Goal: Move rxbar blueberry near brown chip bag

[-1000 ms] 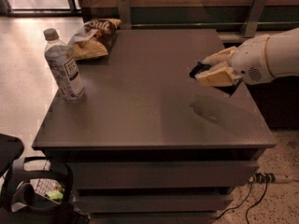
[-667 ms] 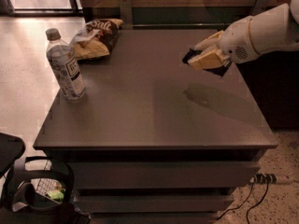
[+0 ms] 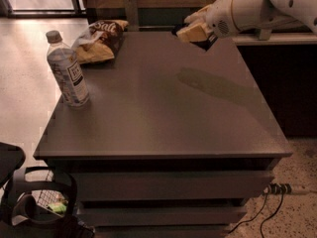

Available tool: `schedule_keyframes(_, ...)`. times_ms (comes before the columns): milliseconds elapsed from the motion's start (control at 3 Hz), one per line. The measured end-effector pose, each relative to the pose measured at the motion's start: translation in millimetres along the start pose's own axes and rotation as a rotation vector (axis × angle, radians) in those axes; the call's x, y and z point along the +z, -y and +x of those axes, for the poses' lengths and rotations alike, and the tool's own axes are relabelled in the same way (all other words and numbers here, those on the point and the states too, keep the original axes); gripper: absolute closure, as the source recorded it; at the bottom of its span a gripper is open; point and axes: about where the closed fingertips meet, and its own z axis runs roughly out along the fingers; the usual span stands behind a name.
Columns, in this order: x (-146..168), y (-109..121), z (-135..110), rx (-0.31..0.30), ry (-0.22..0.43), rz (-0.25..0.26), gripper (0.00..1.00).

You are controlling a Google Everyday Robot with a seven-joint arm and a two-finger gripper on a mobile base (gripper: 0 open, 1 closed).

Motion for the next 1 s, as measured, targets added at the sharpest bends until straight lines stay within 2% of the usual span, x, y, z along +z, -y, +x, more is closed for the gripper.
schedule_keyframes(333,46,17,-24,0.003,0.083,0.027,1.00)
schedule_keyframes(667,100,23,-38,0.011,0.097,0.047,1.00)
schedule_keyframes(1000,131,23,-35,0.026,0.075,0.064,1.00)
